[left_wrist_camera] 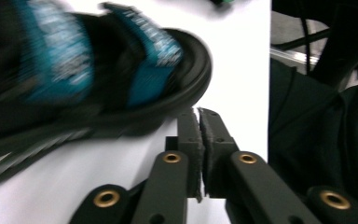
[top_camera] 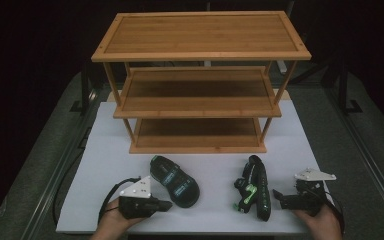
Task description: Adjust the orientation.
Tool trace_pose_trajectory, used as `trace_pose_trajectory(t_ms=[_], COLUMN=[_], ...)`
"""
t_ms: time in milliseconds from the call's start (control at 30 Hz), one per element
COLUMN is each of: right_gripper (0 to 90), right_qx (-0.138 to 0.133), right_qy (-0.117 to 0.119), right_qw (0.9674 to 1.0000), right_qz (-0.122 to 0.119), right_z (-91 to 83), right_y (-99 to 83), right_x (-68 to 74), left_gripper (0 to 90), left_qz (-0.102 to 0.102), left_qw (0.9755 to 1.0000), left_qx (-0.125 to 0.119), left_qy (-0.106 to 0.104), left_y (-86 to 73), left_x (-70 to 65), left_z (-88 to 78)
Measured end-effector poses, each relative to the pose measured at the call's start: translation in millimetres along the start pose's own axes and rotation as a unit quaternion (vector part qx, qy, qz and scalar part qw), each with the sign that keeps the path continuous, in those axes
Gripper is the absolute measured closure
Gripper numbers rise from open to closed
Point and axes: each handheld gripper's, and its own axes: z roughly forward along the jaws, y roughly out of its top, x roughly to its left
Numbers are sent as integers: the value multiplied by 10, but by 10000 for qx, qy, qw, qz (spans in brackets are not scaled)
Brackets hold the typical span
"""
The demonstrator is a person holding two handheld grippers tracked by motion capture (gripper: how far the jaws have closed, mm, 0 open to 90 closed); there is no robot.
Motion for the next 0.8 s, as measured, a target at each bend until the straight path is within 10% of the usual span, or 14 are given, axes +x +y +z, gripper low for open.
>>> trace_pose_trajectory(t_ms=[333,800], right_gripper=[0,0], right_qx=[1,-2], right_qy=[5,4], right_qw=[10000,10000], right_qz=[8,-3], right_z=[1,1], right_y=[1,0], right_x=[1,-1], left_gripper=[900,900], left_qz=[-433,-493], left_qw=[9963,9907], left_qx=[-314,-274], left_qy=[676,1240], left_y=[-41,208], left_x=[433,1126], left_z=[-529,-385])
